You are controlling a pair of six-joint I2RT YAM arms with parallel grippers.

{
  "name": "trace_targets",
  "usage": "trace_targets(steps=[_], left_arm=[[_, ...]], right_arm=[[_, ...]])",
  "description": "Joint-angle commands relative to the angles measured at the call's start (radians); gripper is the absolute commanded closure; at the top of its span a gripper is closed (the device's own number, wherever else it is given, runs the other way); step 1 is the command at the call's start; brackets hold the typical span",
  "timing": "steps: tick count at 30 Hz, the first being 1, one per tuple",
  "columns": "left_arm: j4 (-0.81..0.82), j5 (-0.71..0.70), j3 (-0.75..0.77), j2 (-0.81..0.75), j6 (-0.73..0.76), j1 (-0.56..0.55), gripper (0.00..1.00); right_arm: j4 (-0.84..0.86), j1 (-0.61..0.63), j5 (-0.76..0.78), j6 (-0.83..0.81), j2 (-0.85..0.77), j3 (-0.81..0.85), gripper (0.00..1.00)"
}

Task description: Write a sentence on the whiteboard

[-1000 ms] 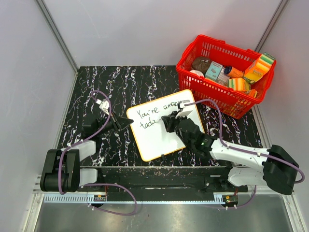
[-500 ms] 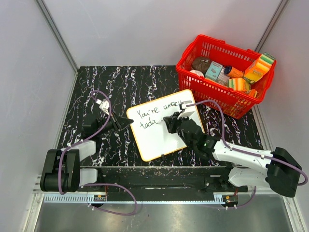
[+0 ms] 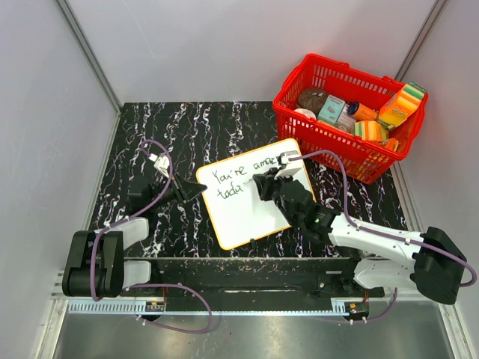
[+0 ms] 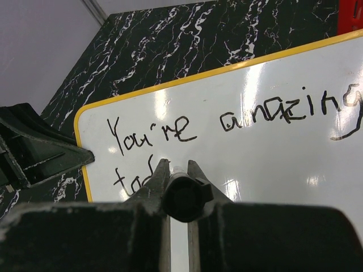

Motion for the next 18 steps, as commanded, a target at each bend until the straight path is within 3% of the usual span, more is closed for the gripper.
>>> trace_targets(steps=[1,18], left_arm=[[0.010,-0.015,0.002,0.007,0.076,-0.004,1.00],[0.010,-0.015,0.001,0.005,0.076,-0.004,1.00]], right_arm=[[0.048,-0.009,0.033,-0.017,0.009,0.049,1.00],[0.017,-0.012,0.015,0.010,0.036,0.015,1.00]])
